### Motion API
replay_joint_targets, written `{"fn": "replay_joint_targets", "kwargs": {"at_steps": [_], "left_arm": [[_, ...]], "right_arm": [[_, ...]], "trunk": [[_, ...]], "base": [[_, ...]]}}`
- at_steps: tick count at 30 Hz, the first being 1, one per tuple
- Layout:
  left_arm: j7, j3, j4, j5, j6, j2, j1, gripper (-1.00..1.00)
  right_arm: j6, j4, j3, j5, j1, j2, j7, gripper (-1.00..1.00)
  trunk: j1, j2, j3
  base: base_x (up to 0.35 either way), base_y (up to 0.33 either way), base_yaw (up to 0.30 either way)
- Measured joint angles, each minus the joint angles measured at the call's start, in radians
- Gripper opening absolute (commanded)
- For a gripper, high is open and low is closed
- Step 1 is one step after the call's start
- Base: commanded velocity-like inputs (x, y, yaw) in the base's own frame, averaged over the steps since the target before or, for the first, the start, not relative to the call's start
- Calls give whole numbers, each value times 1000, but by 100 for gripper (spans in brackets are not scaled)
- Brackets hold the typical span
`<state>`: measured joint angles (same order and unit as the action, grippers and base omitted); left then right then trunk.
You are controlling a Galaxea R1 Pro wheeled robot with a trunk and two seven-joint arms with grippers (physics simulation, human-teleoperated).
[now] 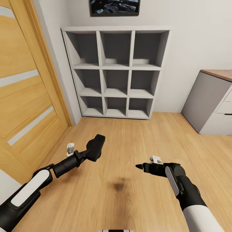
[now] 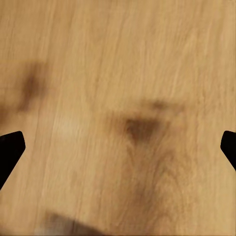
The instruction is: Attach the digital camera to the camera tripod in the bedroom.
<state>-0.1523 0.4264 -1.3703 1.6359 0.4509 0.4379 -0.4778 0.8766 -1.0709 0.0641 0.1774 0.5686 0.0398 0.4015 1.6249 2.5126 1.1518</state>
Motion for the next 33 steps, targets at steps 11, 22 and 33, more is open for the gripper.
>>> {"fn": "replay_joint_targets", "kwargs": {"at_steps": [11,22,33], "left_arm": [[0,0,2,0,0,0,0,-100],[0,0,32,3,0,-5,0,-100],[0,0,44,5,0,-5,0,-100]], "right_arm": [[0,1,-1,0,0,0,0,100],[0,5,0,-3,0,0,1,100],[0,4,4,-3,0,2,0,100]], "trunk": [[-5,-3,-43],[-10,-5,-85],[-15,-8,-128]], "base": [[0,0,0],[0,0,0],[0,0,0]]}}
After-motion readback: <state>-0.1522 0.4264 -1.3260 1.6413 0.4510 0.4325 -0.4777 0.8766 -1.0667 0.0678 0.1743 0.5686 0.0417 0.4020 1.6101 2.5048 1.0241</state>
